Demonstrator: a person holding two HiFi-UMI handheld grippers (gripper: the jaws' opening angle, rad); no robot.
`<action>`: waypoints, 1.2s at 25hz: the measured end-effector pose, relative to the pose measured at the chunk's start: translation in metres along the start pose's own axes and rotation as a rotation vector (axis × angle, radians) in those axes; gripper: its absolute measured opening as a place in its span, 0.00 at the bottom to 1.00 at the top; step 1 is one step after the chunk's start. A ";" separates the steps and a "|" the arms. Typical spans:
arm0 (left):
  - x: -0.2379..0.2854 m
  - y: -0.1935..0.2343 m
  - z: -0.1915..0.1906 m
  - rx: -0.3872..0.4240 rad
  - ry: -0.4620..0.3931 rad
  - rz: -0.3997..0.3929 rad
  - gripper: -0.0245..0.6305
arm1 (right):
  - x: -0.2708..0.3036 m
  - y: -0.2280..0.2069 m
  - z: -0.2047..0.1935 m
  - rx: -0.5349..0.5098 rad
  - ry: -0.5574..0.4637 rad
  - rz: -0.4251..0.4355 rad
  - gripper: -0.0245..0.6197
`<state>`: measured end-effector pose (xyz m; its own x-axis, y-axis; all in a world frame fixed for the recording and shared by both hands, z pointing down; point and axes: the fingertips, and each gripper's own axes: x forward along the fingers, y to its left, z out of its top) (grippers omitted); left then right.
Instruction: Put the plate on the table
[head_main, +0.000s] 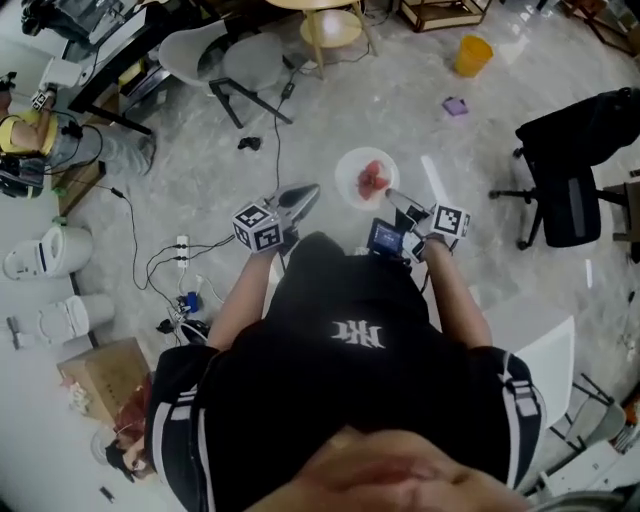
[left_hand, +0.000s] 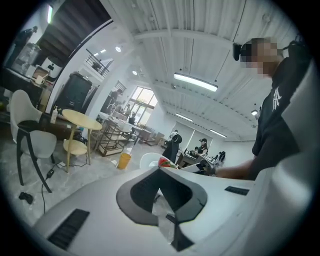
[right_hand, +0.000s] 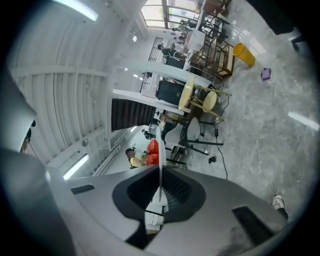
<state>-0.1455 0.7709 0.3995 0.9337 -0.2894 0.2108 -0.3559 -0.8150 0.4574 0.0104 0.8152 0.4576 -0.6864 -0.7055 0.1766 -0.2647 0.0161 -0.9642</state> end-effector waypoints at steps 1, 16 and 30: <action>-0.002 0.001 0.000 -0.001 0.001 0.004 0.05 | 0.002 -0.002 0.004 -0.011 -0.006 0.002 0.06; 0.029 0.121 0.002 -0.099 -0.002 -0.002 0.05 | 0.080 -0.026 0.083 -0.036 -0.078 -0.022 0.06; 0.081 0.275 0.084 -0.056 0.021 -0.082 0.05 | 0.208 -0.004 0.198 -0.005 -0.107 -0.063 0.06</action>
<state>-0.1640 0.4814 0.4699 0.9589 -0.2123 0.1885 -0.2809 -0.8059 0.5212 0.0028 0.5286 0.4590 -0.5918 -0.7770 0.2145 -0.3084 -0.0276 -0.9509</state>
